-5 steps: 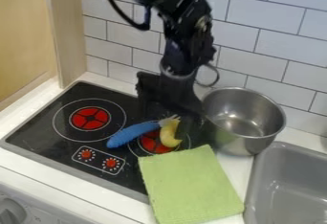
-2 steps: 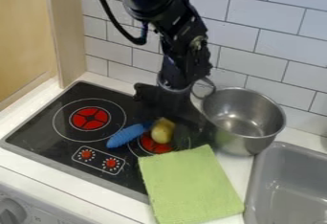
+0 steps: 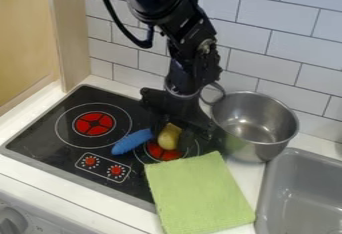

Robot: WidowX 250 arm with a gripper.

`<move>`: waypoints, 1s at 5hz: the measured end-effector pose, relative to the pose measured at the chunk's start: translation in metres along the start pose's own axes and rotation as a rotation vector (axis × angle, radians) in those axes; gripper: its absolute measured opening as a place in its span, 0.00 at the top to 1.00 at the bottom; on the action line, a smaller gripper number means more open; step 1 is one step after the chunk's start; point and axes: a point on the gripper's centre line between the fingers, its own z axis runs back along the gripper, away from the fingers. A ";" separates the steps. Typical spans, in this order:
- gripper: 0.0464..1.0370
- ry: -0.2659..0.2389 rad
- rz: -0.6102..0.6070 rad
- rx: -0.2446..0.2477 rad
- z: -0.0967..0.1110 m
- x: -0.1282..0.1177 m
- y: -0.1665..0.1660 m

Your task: Move the yellow object to silver pot

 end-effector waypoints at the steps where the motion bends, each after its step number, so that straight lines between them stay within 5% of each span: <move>1: 0.47 0.007 0.000 0.005 0.001 -0.004 0.001; 5: 0.47 -0.090 0.067 0.062 0.060 -0.017 0.027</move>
